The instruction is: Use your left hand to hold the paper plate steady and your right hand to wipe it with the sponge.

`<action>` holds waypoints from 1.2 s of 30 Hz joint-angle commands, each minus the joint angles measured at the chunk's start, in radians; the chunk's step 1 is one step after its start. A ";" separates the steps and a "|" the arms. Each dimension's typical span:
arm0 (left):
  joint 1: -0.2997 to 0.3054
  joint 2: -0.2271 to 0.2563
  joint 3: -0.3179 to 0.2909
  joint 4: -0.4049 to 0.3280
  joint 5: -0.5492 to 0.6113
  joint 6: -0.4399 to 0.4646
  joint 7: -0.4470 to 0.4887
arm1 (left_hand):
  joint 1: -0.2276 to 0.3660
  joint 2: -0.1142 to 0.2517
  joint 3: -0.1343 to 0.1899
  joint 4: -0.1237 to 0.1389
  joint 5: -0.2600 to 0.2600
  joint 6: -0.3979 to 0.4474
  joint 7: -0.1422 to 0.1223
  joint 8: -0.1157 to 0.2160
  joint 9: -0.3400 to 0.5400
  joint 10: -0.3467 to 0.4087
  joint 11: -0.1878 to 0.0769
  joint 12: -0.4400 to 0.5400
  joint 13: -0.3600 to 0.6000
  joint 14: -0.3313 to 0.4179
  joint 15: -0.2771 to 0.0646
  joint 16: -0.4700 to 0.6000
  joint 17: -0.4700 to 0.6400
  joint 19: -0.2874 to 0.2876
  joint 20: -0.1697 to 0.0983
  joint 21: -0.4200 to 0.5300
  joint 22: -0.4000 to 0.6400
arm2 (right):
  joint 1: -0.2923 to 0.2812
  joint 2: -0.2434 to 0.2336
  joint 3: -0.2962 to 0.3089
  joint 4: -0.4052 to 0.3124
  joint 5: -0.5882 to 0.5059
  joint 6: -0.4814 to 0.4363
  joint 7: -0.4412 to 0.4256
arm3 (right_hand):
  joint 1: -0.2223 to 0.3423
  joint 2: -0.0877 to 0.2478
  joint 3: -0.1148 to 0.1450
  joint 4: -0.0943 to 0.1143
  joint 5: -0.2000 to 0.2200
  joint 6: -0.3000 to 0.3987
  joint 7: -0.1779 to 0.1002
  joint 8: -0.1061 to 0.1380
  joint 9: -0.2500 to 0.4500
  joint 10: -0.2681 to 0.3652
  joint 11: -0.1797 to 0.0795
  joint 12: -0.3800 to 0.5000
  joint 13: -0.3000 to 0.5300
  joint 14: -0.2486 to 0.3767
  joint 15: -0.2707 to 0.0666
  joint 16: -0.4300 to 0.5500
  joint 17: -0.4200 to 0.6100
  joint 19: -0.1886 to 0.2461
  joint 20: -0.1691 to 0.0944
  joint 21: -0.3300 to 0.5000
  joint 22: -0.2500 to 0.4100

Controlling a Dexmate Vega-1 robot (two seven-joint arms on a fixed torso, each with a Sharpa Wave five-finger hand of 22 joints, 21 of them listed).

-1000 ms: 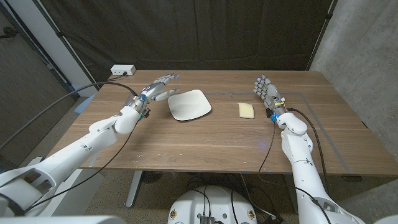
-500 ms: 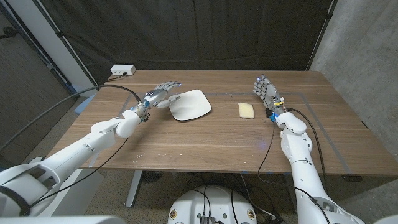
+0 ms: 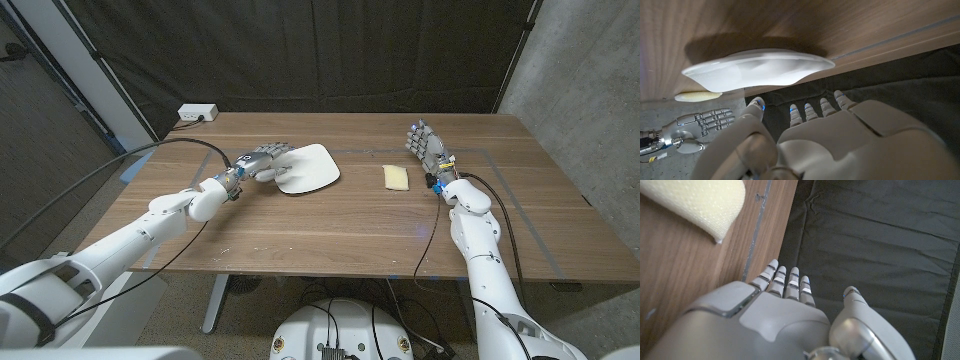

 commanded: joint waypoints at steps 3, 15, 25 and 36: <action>-0.014 0.008 0.019 -0.026 0.042 0.051 -0.102 | -0.006 -0.004 0.001 0.008 0.003 0.044 0.000 0.017 0.005 0.021 -0.005 0.014 0.000 0.004 -0.013 0.004 0.004 0.002 0.000 0.001 0.003 | 0.008 -0.001 0.000 0.007 0.000 -0.002 0.006 | -0.001 -0.003 0.003 -0.005 0.004 0.010 0.003 0.004 0.003 0.010 0.001 0.005 0.000 -0.002 0.015 0.005 0.003 -0.005 0.007 -0.004 0.002; -0.021 0.022 0.035 -0.073 0.096 0.100 -0.185 | -0.033 -0.005 -0.011 0.034 0.007 0.106 0.011 0.033 0.005 0.050 -0.003 0.020 0.000 0.010 -0.018 0.004 0.006 0.009 -0.001 0.004 0.005 | -0.002 0.004 0.002 -0.008 -0.001 -0.006 0.000 | -0.005 -0.003 0.002 -0.004 0.004 0.010 0.002 0.004 0.003 0.010 0.001 0.005 0.000 -0.002 0.015 0.006 0.004 -0.004 0.007 -0.006 0.002; -0.033 0.022 0.048 -0.082 0.141 0.111 -0.205 | -0.077 0.019 -0.017 0.087 0.015 0.185 0.028 0.050 0.003 0.117 0.004 0.039 -0.001 0.038 -0.024 0.015 0.008 0.044 -0.001 0.019 0.008 | -0.008 0.010 0.004 -0.008 0.001 0.006 -0.009 | -0.016 0.002 0.000 0.005 0.003 0.015 0.000 0.005 0.003 0.013 0.004 0.005 0.000 0.000 0.016 0.009 0.006 -0.003 0.008 -0.008 0.003; -0.039 0.022 0.060 -0.102 0.208 0.134 -0.206 | -0.141 -0.015 -0.053 0.106 0.031 0.403 0.098 0.101 0.000 0.322 0.017 0.075 -0.001 0.129 -0.048 0.026 0.002 0.049 -0.006 0.021 0.006 | -0.005 0.006 0.002 -0.013 -0.003 0.000 -0.010 | -0.020 0.003 0.000 0.008 0.002 0.017 -0.001 0.005 0.003 0.014 0.003 0.005 0.000 0.001 0.016 0.009 0.006 -0.002 0.008 -0.009 0.003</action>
